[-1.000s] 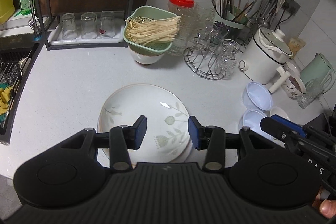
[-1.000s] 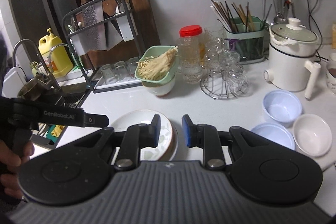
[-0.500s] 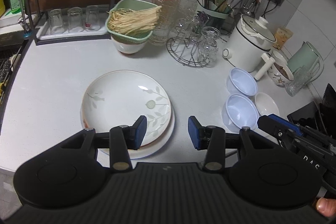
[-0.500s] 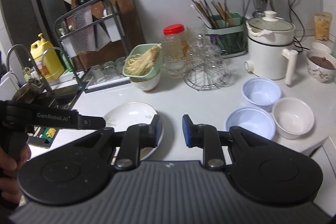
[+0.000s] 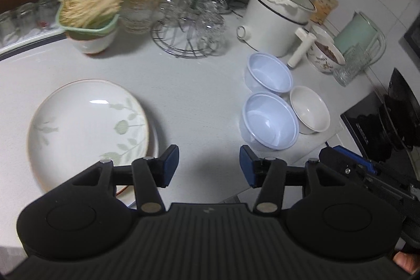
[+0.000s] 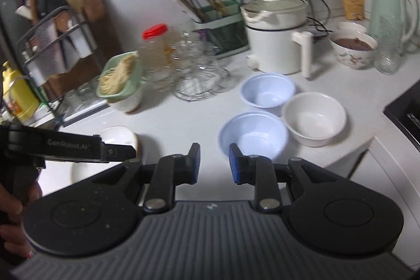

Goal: Organize plates and bowls
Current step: 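Move both grippers toward the larger light-blue plastic bowl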

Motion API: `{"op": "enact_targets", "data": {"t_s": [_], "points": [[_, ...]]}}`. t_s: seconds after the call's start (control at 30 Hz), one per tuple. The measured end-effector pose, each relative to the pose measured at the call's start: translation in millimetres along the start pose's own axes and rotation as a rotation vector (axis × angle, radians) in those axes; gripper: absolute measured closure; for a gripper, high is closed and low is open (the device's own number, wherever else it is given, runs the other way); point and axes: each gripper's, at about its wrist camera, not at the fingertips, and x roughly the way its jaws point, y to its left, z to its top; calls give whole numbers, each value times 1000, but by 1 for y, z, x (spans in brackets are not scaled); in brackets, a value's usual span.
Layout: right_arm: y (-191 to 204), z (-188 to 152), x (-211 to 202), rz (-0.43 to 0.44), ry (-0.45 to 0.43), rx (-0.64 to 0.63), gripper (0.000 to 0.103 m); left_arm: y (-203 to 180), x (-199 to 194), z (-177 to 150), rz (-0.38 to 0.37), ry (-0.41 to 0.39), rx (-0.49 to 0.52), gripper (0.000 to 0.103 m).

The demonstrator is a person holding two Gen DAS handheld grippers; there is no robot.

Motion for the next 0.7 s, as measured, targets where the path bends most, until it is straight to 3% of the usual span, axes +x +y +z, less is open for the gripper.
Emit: {"op": "enact_targets", "data": {"t_s": [0.07,0.17,0.43,0.7], "points": [[-14,0,7,-7,0,23,74,-5,17,4,-18,18,20,45],[-32,1,20,-48,-3,41,63,-8,49,13,-73,54,22,45],[-75,2,60,-99,-7,102,62,-25,112,40,-154,32,37,45],[-91,-11,96,-80,23,168,64,-31,153,37,-170,35,11,51]]}}
